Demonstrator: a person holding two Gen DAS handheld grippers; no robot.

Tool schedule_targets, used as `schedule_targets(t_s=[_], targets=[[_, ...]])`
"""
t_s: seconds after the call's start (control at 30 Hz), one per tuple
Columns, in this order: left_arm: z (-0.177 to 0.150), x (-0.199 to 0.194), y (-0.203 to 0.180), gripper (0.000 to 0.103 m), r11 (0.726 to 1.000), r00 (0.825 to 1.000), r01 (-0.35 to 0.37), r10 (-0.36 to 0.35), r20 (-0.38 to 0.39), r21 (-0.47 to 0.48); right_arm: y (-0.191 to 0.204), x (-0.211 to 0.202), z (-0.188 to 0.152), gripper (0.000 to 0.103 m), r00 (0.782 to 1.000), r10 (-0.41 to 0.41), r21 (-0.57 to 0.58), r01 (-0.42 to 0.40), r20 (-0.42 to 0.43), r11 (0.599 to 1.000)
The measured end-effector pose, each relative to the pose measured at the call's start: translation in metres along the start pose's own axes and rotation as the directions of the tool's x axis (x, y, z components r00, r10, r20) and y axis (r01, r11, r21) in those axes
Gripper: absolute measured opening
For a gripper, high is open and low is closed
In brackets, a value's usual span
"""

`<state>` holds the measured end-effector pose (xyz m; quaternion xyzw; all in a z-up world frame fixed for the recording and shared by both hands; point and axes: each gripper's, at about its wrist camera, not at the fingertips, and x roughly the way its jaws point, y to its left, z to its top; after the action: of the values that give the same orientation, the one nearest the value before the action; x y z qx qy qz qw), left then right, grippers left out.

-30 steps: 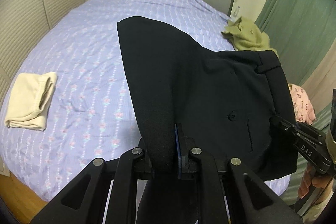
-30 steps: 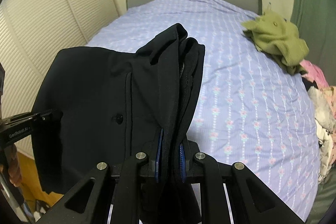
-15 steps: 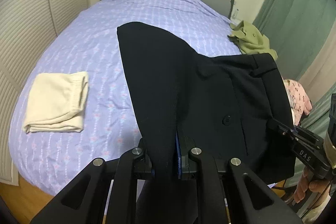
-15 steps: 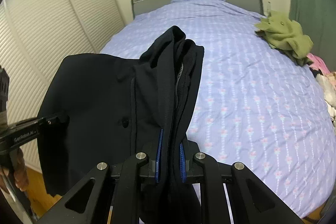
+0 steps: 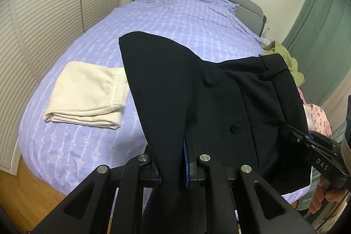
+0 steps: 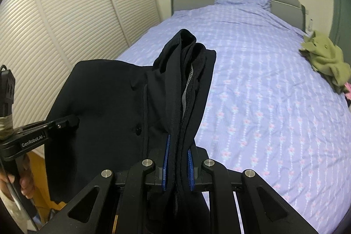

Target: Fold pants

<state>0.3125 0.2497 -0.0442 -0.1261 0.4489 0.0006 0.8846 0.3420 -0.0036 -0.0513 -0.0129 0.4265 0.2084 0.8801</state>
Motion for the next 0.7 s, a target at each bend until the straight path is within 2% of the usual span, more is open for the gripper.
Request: schedule_targets(t_s=[0.1,0.3,0.47,0.7], targets=[[0.008,0.002,0.034,0.015,1.0,1.0,0.009,-0.009,0.0,-0.01,0.018,0.021,0.011,0.015,1.0,0.009,-0.005,-0.009,-0.01,1.0],[0.036,0.01,0.114,0.014,0.999,0.999,0.022,-0.021,-0.031,0.024,0.081,0.06,0.031,0.015,1.0,-0.005,0.01,0.006,-0.024,1.0],[0.06,0.017,0.166,0.014,0.999,0.999,0.019,-0.017,-0.047,0.036,0.134,0.091,0.049,0.015,1.0,-0.002,0.026,0.003,-0.027,1.0],[0.089,0.023,0.236,0.014,0.998,1.0,0.017,-0.016,-0.02,0.056,0.186,0.128,0.072,0.015,1.0,-0.001,0.011,0.001,-0.016,1.0]])
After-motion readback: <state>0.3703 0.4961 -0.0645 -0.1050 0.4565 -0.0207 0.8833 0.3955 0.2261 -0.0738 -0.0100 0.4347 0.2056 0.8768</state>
